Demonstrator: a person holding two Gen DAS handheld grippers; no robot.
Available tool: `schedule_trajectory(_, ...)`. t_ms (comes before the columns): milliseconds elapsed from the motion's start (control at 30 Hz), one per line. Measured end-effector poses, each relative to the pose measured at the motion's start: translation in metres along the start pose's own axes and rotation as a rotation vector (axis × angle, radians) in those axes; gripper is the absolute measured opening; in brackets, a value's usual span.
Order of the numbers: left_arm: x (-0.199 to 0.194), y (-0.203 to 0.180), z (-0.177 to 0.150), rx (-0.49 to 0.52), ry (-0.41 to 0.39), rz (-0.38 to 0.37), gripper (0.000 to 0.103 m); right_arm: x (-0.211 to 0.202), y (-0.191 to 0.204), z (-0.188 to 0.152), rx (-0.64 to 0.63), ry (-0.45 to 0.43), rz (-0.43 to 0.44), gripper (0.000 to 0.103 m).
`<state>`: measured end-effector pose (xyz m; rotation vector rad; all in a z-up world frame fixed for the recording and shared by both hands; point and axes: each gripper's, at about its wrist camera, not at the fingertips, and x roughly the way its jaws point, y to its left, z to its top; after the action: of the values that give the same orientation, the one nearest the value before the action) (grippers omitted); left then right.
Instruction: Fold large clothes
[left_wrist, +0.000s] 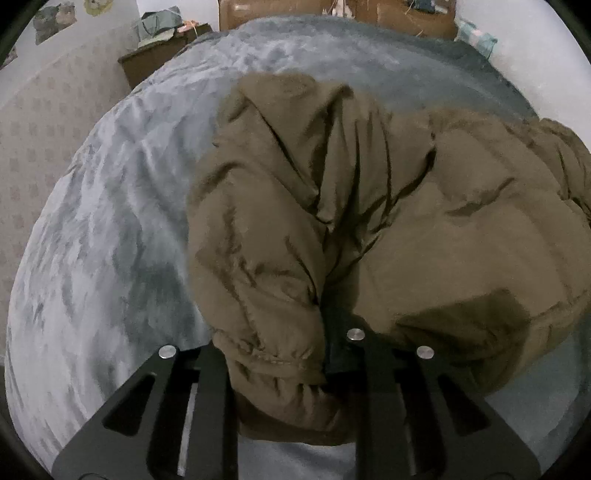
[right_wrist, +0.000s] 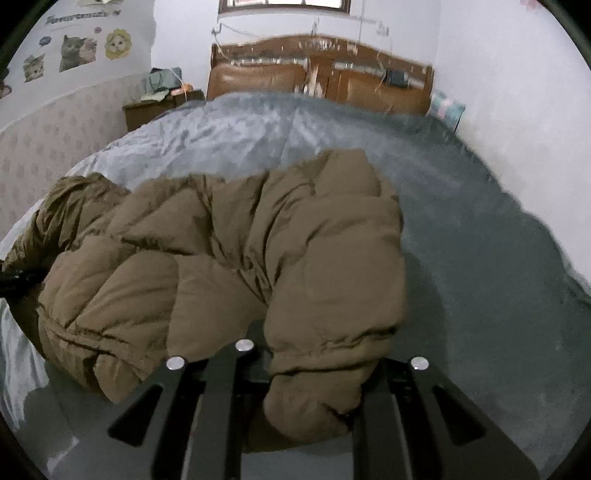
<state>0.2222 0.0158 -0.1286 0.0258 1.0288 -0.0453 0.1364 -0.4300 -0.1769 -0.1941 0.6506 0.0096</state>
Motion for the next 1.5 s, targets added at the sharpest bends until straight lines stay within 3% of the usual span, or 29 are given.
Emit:
schedule_trajectory(133, -0.043, -0.021, -0.031, 0.017, -0.056, -0.026, 0.015, -0.048, -0.016, -0.022, -0.021, -0.028, -0.045, 0.014)
schedule_trajectory(267, -0.065, -0.037, -0.075, 0.035, -0.046, -0.057, 0.015, -0.079, -0.036, -0.057, 0.001, 0.001, -0.047, 0.014)
schedule_trajectory(400, -0.075, -0.043, -0.118, 0.040, -0.025, -0.085, 0.016, -0.084, -0.052, -0.099, 0.032, 0.080, -0.012, 0.016)
schedule_trajectory(500, -0.061, -0.046, -0.125, 0.038, 0.000, -0.092, 0.020, -0.071, -0.062, -0.118, 0.091, 0.131, 0.037, 0.021)
schedule_trajectory(767, -0.046, -0.035, -0.116, -0.003, 0.023, -0.109, 0.048, -0.049, -0.088, -0.137, 0.256, 0.217, 0.102, 0.052)
schedule_trajectory(800, -0.049, -0.033, -0.116, -0.008, 0.018, -0.098, 0.051, -0.050, -0.089, -0.138, 0.260, 0.224, 0.095, 0.059)
schedule_trajectory(867, -0.058, -0.033, -0.121, -0.018, -0.003, -0.068, 0.071, -0.054, -0.092, -0.140, 0.266, 0.224, 0.087, 0.065)
schedule_trajectory(933, -0.072, -0.020, -0.129, -0.018, -0.030, -0.040, 0.074, -0.063, -0.094, -0.143, 0.271, 0.214, 0.069, 0.074)
schedule_trajectory(1133, -0.101, -0.009, -0.130, -0.008, -0.073, 0.002, 0.074, -0.100, -0.112, -0.145, 0.293, 0.132, 0.024, 0.075)
schedule_trajectory(1367, -0.130, -0.011, -0.131, -0.012, -0.117, -0.018, 0.074, -0.125, -0.112, -0.129, 0.292, 0.055, -0.031, 0.074)
schedule_trajectory(1400, -0.132, -0.011, -0.130, -0.010, -0.123, -0.015, 0.074, -0.126, -0.108, -0.127, 0.281, 0.045, -0.041, 0.071)
schedule_trajectory(1433, -0.132, -0.012, -0.130, -0.006, -0.127, -0.008, 0.074, -0.124, -0.102, -0.126, 0.261, 0.038, -0.045, 0.062)
schedule_trajectory(1500, -0.124, -0.016, -0.128, 0.003, -0.105, -0.011, 0.065, -0.118, -0.094, -0.124, 0.236, 0.055, -0.039, 0.050)
